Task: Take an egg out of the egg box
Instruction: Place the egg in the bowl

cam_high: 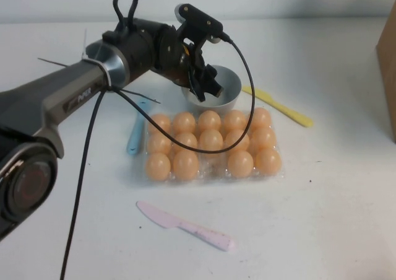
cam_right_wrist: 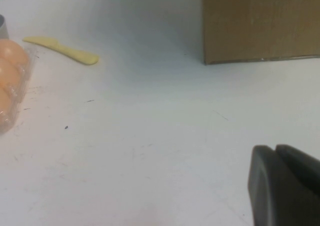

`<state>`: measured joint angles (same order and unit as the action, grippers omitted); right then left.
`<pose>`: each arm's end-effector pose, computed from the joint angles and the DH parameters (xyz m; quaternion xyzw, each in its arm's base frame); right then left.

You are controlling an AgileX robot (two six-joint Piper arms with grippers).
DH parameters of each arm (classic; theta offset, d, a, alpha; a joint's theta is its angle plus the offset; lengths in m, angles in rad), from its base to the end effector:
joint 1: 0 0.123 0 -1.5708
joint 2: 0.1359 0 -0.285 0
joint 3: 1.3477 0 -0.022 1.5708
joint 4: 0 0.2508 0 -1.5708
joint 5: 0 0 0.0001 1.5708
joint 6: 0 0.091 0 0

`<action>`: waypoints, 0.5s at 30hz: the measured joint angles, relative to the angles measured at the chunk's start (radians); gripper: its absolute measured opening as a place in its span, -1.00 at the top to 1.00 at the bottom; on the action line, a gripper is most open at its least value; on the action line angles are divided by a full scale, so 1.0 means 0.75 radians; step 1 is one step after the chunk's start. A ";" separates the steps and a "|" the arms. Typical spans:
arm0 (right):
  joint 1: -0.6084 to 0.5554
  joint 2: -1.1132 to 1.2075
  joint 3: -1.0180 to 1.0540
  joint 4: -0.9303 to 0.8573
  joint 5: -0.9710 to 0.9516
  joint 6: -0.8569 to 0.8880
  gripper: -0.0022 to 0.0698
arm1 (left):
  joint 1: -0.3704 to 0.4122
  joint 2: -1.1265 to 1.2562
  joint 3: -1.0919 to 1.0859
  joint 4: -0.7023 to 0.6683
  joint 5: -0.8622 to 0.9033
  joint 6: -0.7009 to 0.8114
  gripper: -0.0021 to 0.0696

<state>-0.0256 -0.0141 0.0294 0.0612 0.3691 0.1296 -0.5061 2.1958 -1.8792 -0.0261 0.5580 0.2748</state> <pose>0.0527 0.0007 0.1709 0.0786 0.7999 0.0567 0.5922 0.4454 -0.2483 0.2293 0.3447 0.8575 -0.0546 0.3779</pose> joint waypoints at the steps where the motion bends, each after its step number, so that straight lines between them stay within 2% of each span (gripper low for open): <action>1: 0.000 0.000 0.000 0.000 0.000 0.000 0.99 | 0.003 0.013 0.000 0.000 -0.014 -0.003 0.00; 5: 0.000 0.000 0.000 0.000 0.000 0.000 0.99 | 0.011 0.034 0.000 0.000 -0.054 -0.018 -0.33; 9: 0.000 0.000 0.000 0.000 0.000 0.000 0.99 | 0.012 0.035 0.000 0.000 -0.058 -0.020 -0.46; 13: 0.000 0.000 0.000 0.000 0.000 0.000 0.99 | 0.003 -0.012 0.000 0.046 -0.023 -0.026 -0.41; 14: 0.000 0.000 0.000 0.000 0.000 0.000 0.99 | -0.007 -0.040 0.010 0.067 -0.006 -0.039 -0.34; 15: 0.000 0.000 0.000 0.000 0.000 0.000 0.99 | -0.023 -0.075 0.025 0.105 0.000 -0.063 -0.18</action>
<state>-0.0256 -0.0141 0.0294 0.0612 0.3691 0.1296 -0.5232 2.1395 -1.8607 0.0529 0.5581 0.2279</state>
